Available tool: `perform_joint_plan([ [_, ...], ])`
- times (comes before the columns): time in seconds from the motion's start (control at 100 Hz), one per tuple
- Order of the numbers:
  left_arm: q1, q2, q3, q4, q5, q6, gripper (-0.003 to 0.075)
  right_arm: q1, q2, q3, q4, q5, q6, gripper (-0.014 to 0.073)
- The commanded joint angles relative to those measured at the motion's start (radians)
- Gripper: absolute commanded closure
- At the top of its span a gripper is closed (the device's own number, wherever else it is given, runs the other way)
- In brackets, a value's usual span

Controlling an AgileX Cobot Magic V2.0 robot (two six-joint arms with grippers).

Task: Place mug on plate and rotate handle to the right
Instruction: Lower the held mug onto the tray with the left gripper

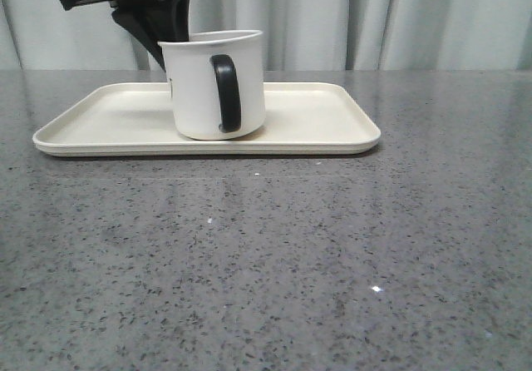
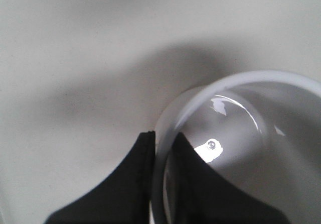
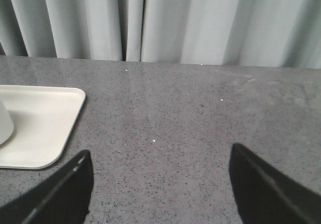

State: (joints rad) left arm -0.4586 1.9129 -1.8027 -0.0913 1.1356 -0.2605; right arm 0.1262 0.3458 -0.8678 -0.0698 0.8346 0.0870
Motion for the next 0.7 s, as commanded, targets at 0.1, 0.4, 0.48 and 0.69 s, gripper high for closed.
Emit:
perform_joint_plan([
  [0.1, -0.006, -0.037, -0.029, -0.005, -0.006, -0.009, 0.074, -0.007, 0.02, -0.032, -0.007, -0.082, -0.002, 0.0031],
  [0.4, -0.006, -0.037, -0.029, -0.006, -0.001, -0.009, 0.0661, -0.007, 0.02, -0.032, -0.007, -0.082, -0.002, 0.0031],
  [0.48, -0.006, -0.037, -0.029, -0.006, 0.006, -0.009, 0.0581, -0.007, 0.02, -0.032, -0.007, -0.082, -0.002, 0.0031],
  [0.69, -0.006, -0.037, -0.029, -0.006, 0.015, -0.009, 0.034, -0.007, 0.02, -0.032, -0.007, -0.082, -0.002, 0.0031],
])
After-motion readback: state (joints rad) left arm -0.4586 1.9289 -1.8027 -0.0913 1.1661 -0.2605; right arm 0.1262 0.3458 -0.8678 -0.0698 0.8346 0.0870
